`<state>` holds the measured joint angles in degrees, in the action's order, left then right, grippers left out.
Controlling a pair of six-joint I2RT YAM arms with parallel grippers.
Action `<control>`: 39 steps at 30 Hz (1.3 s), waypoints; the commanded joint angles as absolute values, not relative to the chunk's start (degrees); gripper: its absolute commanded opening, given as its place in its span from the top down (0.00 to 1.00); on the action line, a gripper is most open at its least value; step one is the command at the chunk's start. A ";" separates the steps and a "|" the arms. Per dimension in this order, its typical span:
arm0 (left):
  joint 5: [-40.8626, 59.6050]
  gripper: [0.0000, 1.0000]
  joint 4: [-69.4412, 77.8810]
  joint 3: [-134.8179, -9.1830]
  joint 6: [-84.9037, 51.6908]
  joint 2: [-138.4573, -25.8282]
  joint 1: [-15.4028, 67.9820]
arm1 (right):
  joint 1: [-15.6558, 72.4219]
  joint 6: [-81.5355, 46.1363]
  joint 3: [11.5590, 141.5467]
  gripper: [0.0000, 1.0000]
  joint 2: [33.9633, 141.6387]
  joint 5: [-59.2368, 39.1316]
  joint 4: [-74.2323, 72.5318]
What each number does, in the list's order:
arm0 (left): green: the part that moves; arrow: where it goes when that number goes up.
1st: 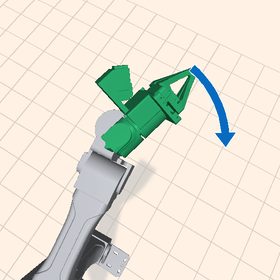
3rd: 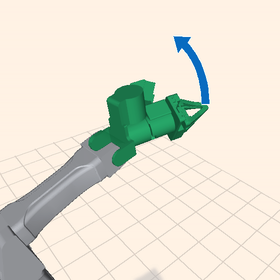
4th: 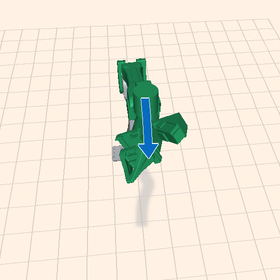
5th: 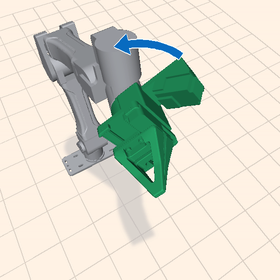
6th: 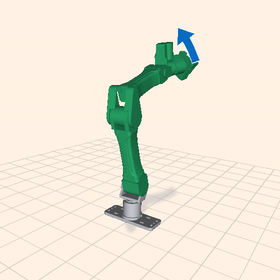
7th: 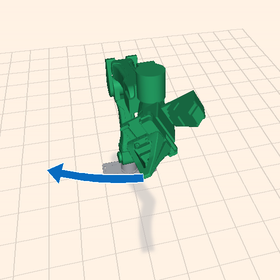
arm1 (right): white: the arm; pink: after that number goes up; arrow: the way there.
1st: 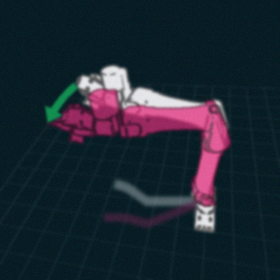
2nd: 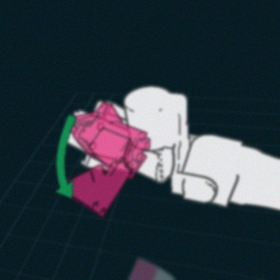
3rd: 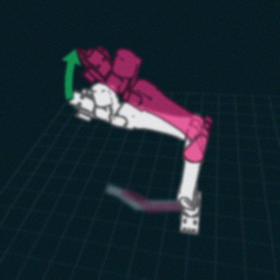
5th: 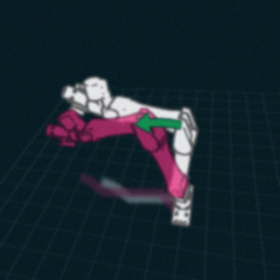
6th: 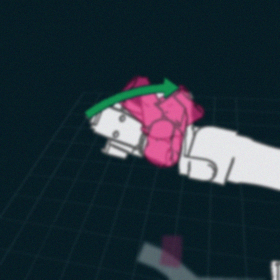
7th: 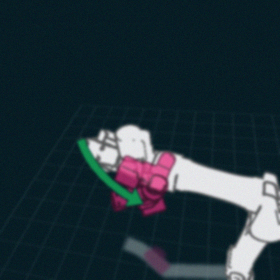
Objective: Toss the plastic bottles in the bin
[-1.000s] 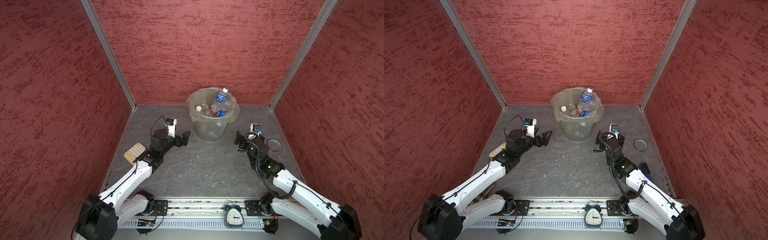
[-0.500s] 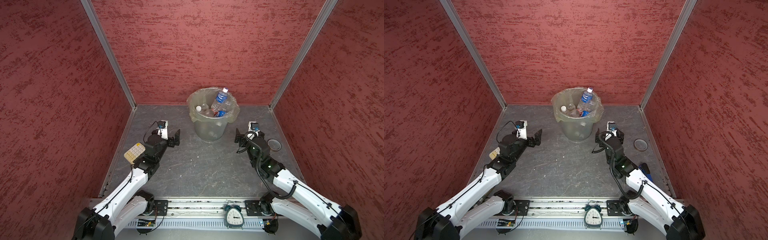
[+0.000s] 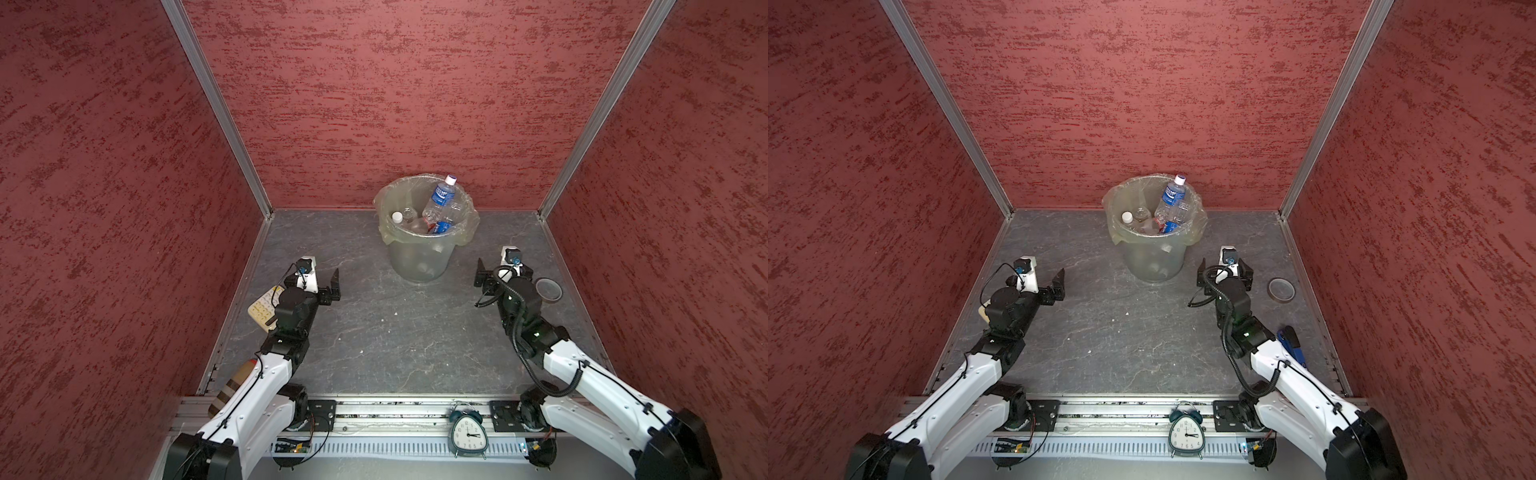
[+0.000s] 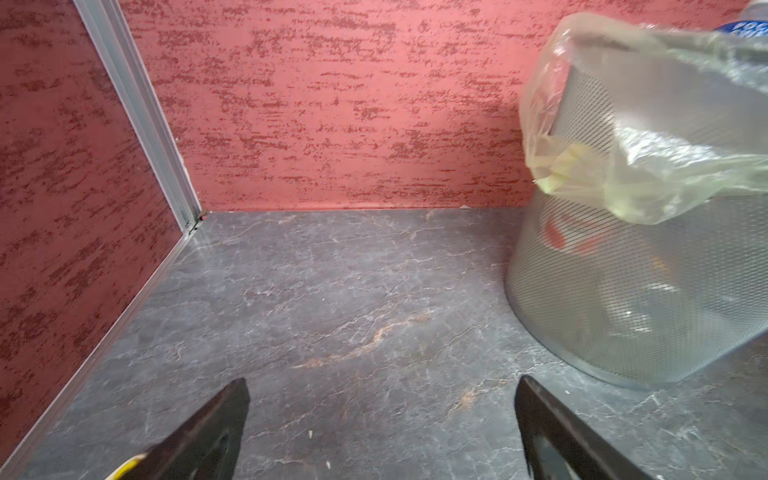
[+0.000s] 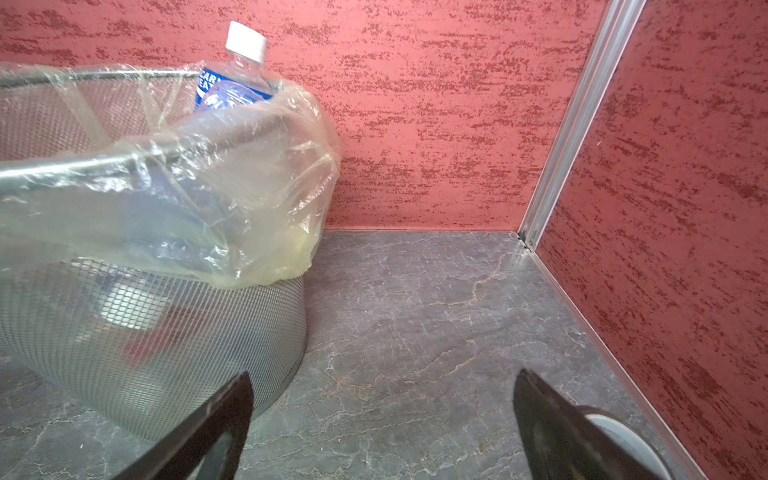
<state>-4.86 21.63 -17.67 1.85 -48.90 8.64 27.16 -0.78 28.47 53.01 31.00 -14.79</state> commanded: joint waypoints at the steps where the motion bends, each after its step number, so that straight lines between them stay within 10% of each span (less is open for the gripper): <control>1: -0.64 0.01 30.98 -16.31 0.86 -51.43 4.59 | 25.74 0.73 27.43 0.03 53.22 29.45 -19.46; 29: 12.35 0.01 66.27 -13.48 -2.42 -87.36 -6.77 | 20.25 -0.53 26.40 0.03 56.06 22.41 -22.33; 39: 11.28 0.01 51.52 -21.48 1.34 -87.85 -3.76 | 17.24 1.25 24.95 0.02 57.89 20.92 -27.43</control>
